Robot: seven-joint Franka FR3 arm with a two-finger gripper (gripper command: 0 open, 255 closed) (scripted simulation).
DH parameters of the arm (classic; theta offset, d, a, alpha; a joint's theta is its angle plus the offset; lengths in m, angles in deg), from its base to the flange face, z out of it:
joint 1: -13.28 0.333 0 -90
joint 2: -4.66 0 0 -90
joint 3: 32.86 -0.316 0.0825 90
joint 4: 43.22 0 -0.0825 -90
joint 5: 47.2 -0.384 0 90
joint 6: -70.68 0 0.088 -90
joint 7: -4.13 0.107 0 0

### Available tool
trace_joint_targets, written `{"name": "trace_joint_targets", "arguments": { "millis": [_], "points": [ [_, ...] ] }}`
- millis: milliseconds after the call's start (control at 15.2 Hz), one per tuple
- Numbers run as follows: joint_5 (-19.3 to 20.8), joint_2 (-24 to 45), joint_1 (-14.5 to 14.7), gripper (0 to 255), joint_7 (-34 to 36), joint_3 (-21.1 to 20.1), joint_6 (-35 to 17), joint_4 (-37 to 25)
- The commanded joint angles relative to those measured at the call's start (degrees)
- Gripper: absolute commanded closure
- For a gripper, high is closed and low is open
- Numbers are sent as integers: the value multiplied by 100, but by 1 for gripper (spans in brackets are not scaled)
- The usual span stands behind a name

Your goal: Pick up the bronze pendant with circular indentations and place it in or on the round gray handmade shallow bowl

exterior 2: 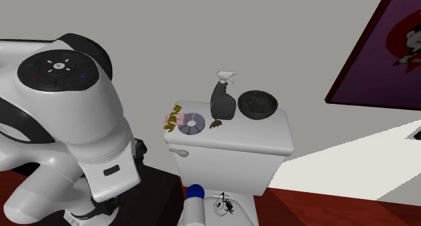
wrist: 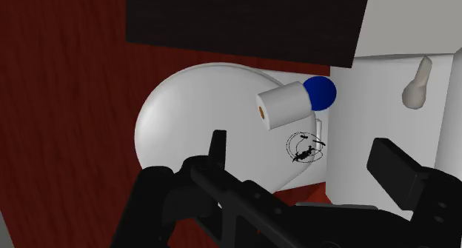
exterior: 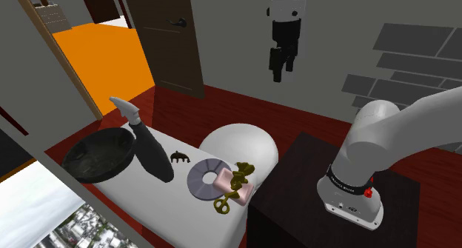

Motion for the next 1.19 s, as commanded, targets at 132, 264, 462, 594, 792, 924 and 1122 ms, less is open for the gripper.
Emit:
{"name": "trace_joint_targets", "arguments": {
  "millis": [132,264,462,594,792,924,1122],
  "points": [
    [-150,135,134,0,24,-145,-297,73],
    [-293,287,267,0,43,-293,-594,124],
    [-490,545,463,0,64,-520,-1037,160],
    [-608,737,591,0,75,-672,-1329,158],
    [-763,1050,773,0,88,-905,-1758,116],
    [-850,1274,887,0,97,-1063,-2037,62],
    [-949,1630,1048,0,113,-1301,-2441,-55]
  ]
}}
